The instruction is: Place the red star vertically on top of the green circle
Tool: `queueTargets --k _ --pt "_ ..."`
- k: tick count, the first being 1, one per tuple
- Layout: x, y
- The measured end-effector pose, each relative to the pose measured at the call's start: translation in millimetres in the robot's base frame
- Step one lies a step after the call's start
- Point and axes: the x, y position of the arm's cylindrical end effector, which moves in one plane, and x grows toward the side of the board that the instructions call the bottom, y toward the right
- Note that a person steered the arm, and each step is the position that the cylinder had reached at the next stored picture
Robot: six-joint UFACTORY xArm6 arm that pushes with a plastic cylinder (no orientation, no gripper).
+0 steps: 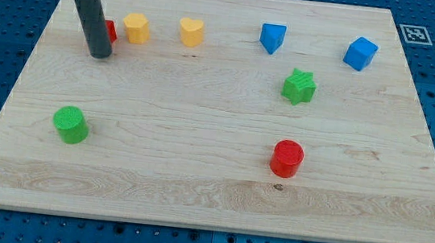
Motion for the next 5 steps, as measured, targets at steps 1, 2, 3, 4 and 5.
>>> queueTargets --k 1,2,3,4,5 --pt "-1.9 -19.7" --pt "-48.5 -32.7" --pt "-83.3 -32.0" --pt "-68.1 -32.0" --pt "-60.1 -23.2"
